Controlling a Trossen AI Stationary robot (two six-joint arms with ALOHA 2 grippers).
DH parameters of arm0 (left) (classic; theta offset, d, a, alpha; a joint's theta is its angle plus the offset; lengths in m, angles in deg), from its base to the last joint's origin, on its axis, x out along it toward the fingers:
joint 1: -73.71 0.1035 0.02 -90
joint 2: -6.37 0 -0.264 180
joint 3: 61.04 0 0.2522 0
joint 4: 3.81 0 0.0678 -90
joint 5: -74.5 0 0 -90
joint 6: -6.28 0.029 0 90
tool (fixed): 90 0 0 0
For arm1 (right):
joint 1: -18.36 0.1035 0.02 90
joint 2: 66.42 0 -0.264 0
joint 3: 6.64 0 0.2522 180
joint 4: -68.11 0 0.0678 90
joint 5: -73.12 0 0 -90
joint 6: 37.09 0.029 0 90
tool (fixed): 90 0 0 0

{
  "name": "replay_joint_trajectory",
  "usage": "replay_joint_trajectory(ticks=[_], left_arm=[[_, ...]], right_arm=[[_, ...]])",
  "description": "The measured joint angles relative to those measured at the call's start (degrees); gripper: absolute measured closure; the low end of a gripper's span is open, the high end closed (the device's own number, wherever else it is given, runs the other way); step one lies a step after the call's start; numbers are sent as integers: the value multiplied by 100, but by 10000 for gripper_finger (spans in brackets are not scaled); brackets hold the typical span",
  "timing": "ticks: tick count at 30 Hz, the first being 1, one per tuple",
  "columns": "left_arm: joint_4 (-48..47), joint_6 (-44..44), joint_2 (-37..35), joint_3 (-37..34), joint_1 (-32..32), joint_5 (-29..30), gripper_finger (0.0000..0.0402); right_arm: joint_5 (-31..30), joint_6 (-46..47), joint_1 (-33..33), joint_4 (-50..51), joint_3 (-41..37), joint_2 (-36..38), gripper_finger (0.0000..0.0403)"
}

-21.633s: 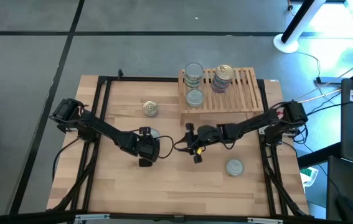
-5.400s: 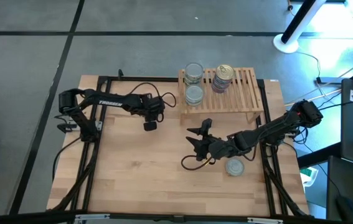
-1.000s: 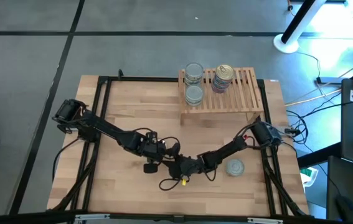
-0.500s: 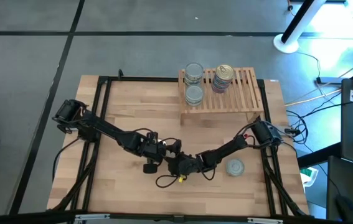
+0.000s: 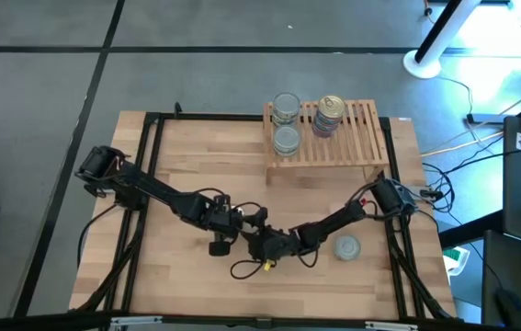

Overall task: Stack canned seafood by type on shelf
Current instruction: Put the blue pink tuna can on the shelf

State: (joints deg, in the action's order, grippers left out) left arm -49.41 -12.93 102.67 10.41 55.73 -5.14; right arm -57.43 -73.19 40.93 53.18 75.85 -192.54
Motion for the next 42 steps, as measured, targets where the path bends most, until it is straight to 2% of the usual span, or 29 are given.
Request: replay_joint_trajectory(ticks=[23,29,42], left_arm=[[91,-79,-250,19,50,62,401],[84,10,-254,283,50,64,401],[78,-38,-257,382,50,64,401]], right_arm=[[-92,-485,116,-35,-7,-2,81],[-96,-487,113,9,-9,-2,81],[-427,-433,113,169,-8,-3,82]])
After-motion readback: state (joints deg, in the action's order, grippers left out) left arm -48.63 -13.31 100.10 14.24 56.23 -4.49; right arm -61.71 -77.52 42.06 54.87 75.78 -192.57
